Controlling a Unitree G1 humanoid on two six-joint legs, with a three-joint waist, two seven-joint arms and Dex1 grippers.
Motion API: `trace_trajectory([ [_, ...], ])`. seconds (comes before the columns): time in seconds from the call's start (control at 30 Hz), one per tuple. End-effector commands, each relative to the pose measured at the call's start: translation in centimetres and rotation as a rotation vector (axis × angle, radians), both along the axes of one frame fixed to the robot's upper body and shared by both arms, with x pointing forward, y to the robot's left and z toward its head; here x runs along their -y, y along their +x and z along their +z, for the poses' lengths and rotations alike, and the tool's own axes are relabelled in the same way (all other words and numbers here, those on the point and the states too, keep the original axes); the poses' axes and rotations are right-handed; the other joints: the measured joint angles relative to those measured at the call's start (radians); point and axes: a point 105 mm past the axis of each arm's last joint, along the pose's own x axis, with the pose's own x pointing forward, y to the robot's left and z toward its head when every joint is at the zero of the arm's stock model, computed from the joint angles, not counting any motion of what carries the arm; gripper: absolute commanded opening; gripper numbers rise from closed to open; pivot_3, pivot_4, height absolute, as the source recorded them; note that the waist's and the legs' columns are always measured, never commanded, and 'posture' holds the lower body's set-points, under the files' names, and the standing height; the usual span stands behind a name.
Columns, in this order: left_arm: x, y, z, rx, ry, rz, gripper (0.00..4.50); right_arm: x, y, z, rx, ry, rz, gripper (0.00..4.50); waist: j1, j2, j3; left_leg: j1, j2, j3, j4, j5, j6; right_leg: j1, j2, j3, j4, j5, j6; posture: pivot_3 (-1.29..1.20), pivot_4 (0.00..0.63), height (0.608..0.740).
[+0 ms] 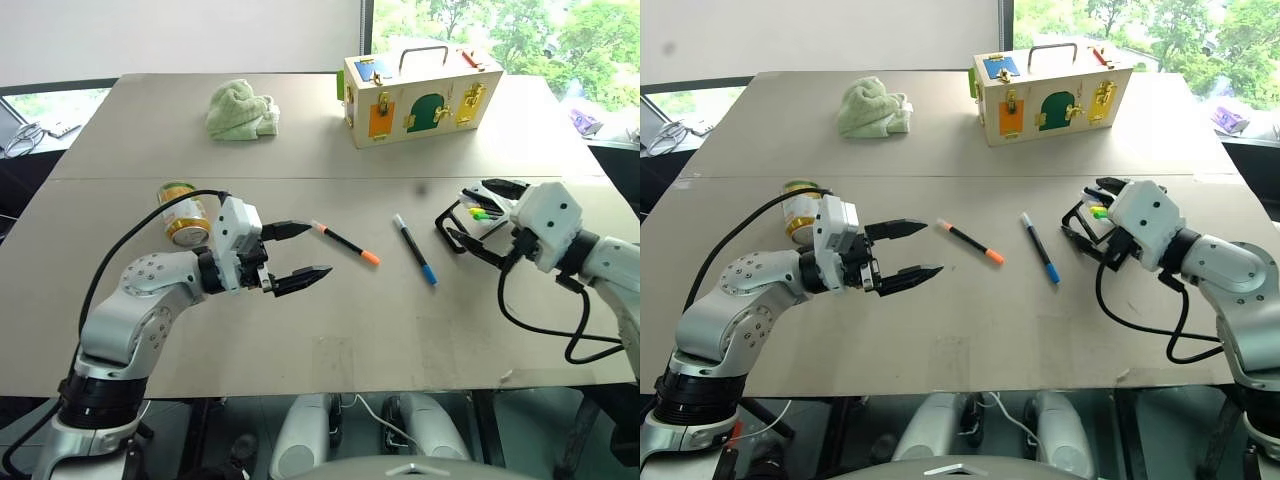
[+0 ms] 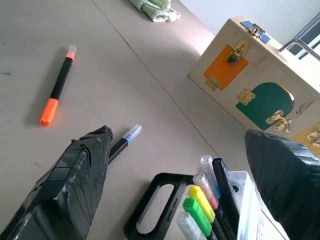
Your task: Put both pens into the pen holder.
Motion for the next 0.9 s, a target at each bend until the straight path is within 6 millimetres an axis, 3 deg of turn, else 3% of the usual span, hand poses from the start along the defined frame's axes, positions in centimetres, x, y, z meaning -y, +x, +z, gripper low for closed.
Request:
trace_trajectory([
  [0.03,-0.1,0.0,0.8,0.046,0.011,-0.008,4.50,-1.3,-0.4,-0.9,-0.124,-0.033,-0.127,4.48,0.001,0.000,0.000,0.000,0.000,0.000,0.000,0.000,0.000,0.000,0.000,0.000,0.000,0.000,-0.001,0.00,0.150,0.740],
  [0.13,-0.3,-0.4,0.6,0.028,0.012,-0.005,4.50,-3.7,0.0,-2.8,-0.449,0.096,-0.131,4.48,-0.007,-0.001,0.000,0.000,0.000,-0.001,0.000,0.000,0.000,0.000,0.000,0.000,0.000,0.001,-0.002,0.00,0.150,0.740],
  [0.27,-0.6,-1.1,0.3,0.005,0.036,0.002,4.50,-4.8,3.2,-2.6,-0.575,0.238,-0.275,4.48,-0.018,0.000,0.000,0.000,0.000,-0.001,0.001,0.000,0.000,-0.001,-0.001,-0.001,0.002,0.001,-0.002,0.00,0.150,0.740],
  [0.47,-0.9,-1.6,0.1,-0.005,0.034,0.026,4.50,-6.2,6.7,-4.0,-0.752,0.212,-0.372,4.48,-0.023,0.000,0.000,-0.002,-0.004,-0.001,0.001,0.000,0.000,-0.001,-0.004,-0.002,0.002,0.001,-0.002,0.00,0.150,0.740],
  [0.57,-0.6,-2.1,-0.1,-0.013,0.026,0.040,4.50,-7.2,7.8,-4.5,-0.823,0.183,-0.421,3.69,-0.032,0.000,0.000,-0.001,-0.003,0.000,0.000,0.000,0.000,-0.001,-0.003,-0.001,0.004,0.001,-0.002,0.00,0.150,0.740],
  [0.63,-0.5,-2.5,-0.2,-0.022,0.019,0.052,4.50,-8.3,8.2,-4.5,-0.881,0.170,-0.409,2.79,-0.031,0.000,0.000,-0.001,-0.003,0.000,0.000,0.000,0.000,-0.002,-0.003,-0.001,0.005,0.001,-0.002,0.00,0.150,0.740],
  [0.9,-0.7,-3.5,-0.4,-0.039,0.003,0.114,4.50,-11.4,8.2,-3.6,-1.019,0.138,-0.311,2.79,-0.028,0.000,0.000,-0.002,-0.003,0.000,0.000,0.000,0.001,-0.002,-0.003,-0.001,0.004,0.001,-0.002,0.00,0.150,0.740],
])
